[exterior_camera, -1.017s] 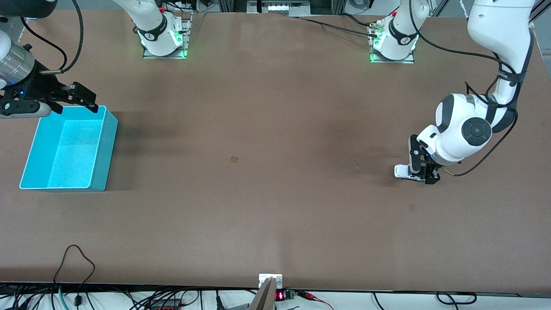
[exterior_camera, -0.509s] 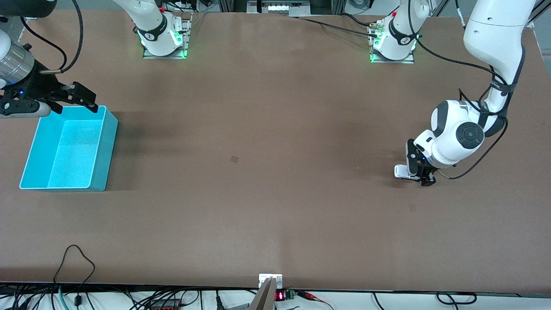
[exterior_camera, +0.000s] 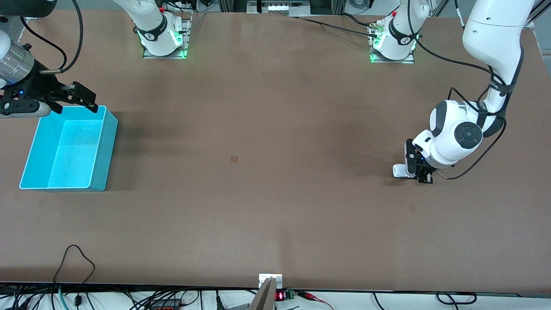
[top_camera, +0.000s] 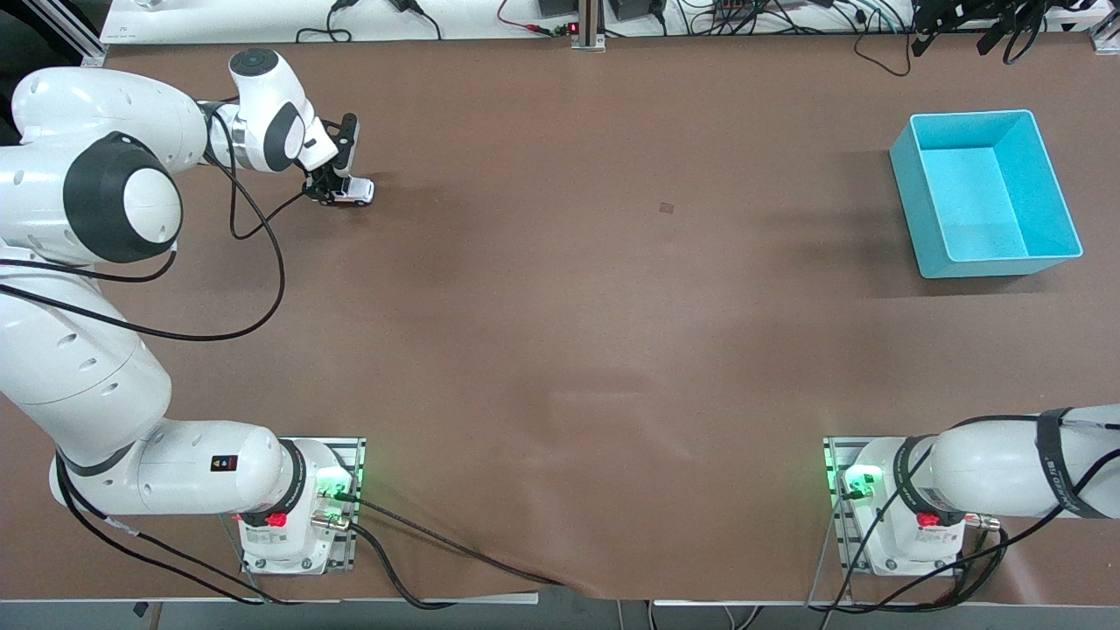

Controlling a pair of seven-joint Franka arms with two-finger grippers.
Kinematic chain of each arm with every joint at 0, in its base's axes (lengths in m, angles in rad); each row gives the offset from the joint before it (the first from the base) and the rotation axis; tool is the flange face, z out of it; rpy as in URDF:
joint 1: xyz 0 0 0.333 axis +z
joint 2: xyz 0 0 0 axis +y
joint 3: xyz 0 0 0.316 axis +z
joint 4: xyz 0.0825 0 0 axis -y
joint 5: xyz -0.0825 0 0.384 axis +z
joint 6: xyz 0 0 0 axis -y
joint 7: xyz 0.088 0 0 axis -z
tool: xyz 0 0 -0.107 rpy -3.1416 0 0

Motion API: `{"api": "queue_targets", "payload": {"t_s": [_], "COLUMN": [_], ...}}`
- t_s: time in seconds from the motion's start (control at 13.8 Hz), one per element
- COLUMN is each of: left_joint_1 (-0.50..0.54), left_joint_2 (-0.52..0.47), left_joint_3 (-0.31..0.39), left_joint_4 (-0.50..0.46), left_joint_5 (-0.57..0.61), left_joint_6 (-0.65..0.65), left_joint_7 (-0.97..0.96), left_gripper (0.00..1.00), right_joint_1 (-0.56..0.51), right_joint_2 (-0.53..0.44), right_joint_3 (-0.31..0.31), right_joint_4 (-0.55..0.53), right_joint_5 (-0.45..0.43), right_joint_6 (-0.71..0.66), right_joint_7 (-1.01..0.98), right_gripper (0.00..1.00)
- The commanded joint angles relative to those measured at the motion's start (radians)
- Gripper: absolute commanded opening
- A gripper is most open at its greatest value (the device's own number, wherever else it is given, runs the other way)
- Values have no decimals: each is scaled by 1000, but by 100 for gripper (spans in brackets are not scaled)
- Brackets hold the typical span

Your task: Wind and store white jeep toy

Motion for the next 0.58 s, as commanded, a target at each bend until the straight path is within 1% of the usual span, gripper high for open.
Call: {"api": "queue_targets", "payload": {"t_s": [0.0, 0.22, 0.29, 0.51], "left_joint_1": [3, 32, 51, 150], "left_joint_2": [5, 31, 40, 80], "left_joint_3": [-2, 3, 10, 12], "left_joint_4": [4, 7, 10, 53], "left_joint_5": [17, 17, 17, 17], "left_joint_6": [-9, -9, -9, -20], "left_joint_7": [5, 20, 59, 203], "left_gripper": [17, 17, 17, 17], "right_joint_1": [-12, -12, -12, -12], "right_joint_2": [-13, -13, -14, -14], "right_joint_3": [4, 4, 4, 4], "right_joint_4": [2, 2, 2, 2], "right_joint_5": [18, 18, 18, 18], "right_joint_6": [-6, -6, -6, -6], "right_joint_7": [-23, -23, -23, -23], "right_gripper": [100, 100, 100, 100]}}
